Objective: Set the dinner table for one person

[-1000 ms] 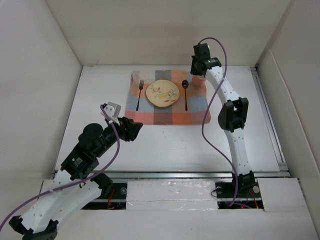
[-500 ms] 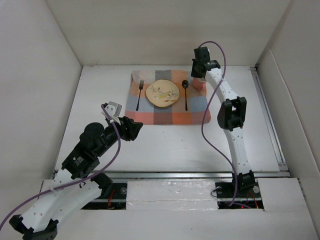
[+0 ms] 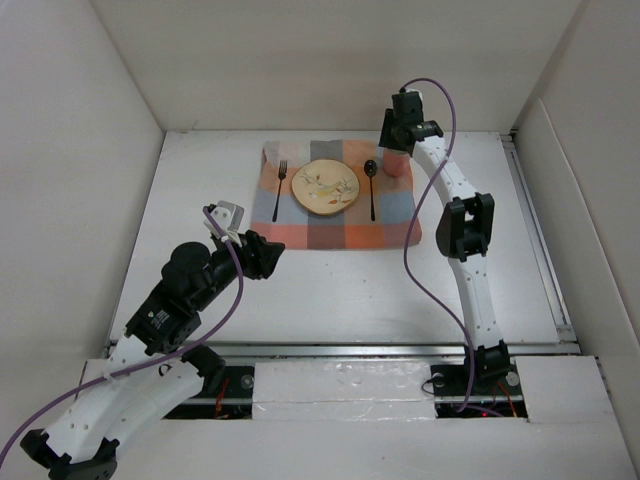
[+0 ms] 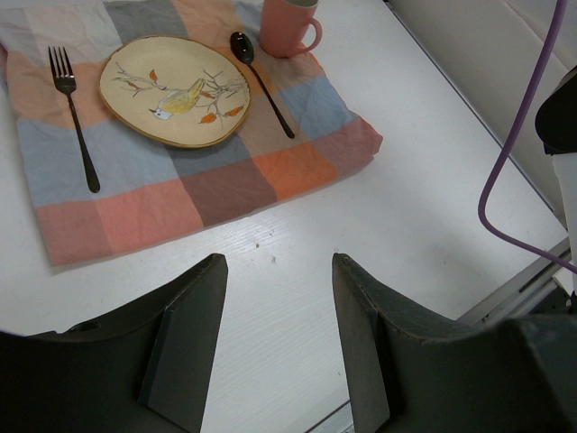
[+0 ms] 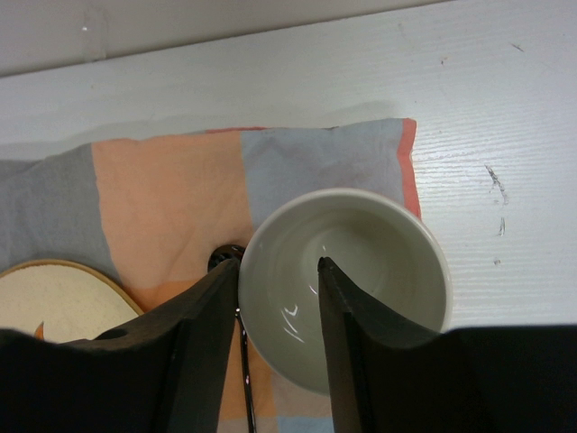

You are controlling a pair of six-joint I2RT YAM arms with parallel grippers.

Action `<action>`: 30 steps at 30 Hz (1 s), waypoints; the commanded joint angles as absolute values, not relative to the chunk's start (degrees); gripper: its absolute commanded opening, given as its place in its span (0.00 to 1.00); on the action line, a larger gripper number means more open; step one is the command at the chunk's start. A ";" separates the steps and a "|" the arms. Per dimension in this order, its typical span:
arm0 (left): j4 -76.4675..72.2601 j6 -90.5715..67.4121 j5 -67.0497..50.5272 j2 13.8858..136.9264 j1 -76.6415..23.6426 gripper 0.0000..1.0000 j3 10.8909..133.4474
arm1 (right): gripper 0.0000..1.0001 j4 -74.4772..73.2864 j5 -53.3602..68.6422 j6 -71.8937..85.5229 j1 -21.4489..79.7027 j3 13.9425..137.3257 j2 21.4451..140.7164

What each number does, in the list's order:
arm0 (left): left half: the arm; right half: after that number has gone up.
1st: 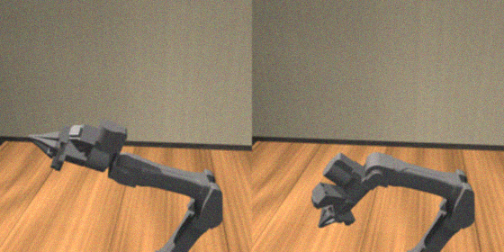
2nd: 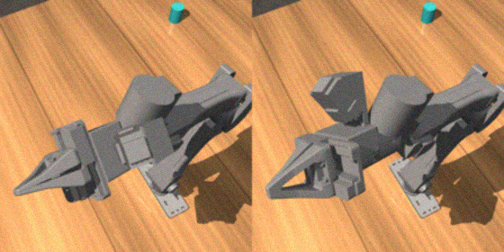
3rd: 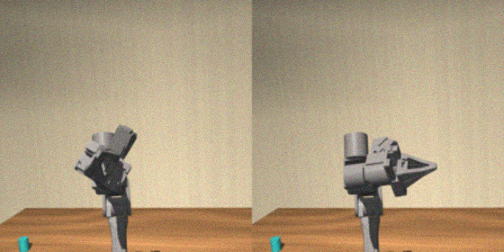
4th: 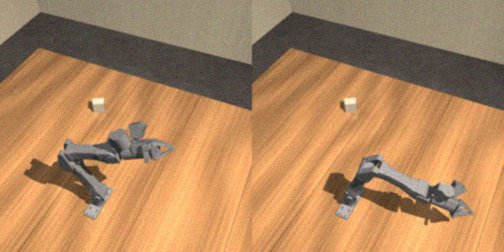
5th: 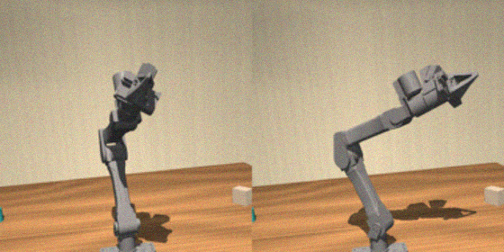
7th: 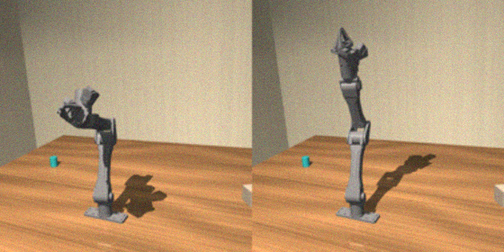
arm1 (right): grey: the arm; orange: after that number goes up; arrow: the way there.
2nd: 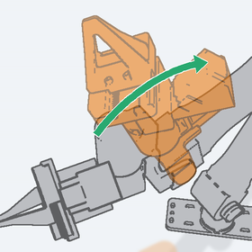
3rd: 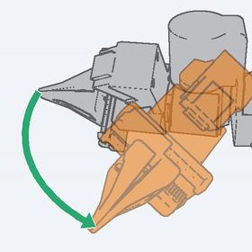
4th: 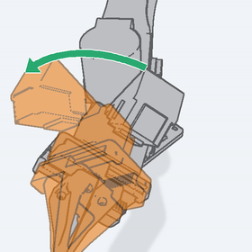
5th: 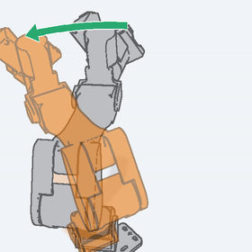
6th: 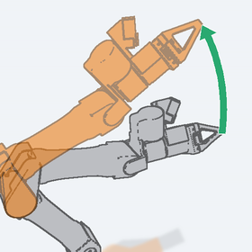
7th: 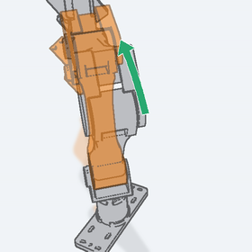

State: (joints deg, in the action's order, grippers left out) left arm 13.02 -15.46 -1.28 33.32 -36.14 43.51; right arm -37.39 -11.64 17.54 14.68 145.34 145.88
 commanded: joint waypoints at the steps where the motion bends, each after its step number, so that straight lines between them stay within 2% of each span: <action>1: 10.37 -14.77 -1.67 33.66 -35.25 0.47 43.42 | 0.49 -32.35 -10.99 17.49 14.24 145.46 143.00; 9: 10.72 -14.68 -0.62 34.54 -35.24 0.47 43.51 | 0.54 -30.68 -9.05 17.84 13.71 142.13 135.99; 13: 11.16 -14.59 1.67 34.98 -35.24 0.48 43.68 | 0.69 -26.90 -9.31 19.07 13.71 135.37 127.20; 16: 11.16 -14.68 2.11 34.54 -35.24 0.48 43.77 | 0.71 -24.44 -10.11 19.95 13.71 128.87 118.32; 17: 11.08 -14.76 3.24 34.11 -35.24 0.49 43.60 | 0.78 -22.43 -10.72 20.39 13.71 122.50 113.60; 18: 11.07 -14.77 3.25 34.10 -35.24 0.49 43.59 | 0.78 -22.41 -10.72 20.39 13.71 122.43 113.56; 19: 11.07 -15.11 3.60 33.93 -35.24 0.49 43.59 | 1.00 -21.45 -10.37 20.13 13.71 120.17 108.68; 22: 11.16 -15.38 5.79 32.61 -35.24 0.51 43.59 | 1.00 -16.72 -7.39 20.56 13.18 107.61 100.31; 27: 13.53 -17.22 15.62 30.42 -35.24 0.52 44.65 | 1.00 -3.36 -9.58 25.74 11.00 81.00 74.48; 28: 14.06 -18.10 17.91 28.67 -35.24 0.52 45.00 | 1.00 -1.25 -9.75 28.01 10.20 71.90 70.44; 30: 14.41 -18.89 23.27 26.29 -35.24 0.54 44.74 | 1.00 2.37 -10.81 30.22 8.45 64.02 59.05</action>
State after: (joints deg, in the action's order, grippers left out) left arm 14.76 -16.86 13.89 29.32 -35.51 43.51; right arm -6.39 -8.71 25.28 10.61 73.06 68.01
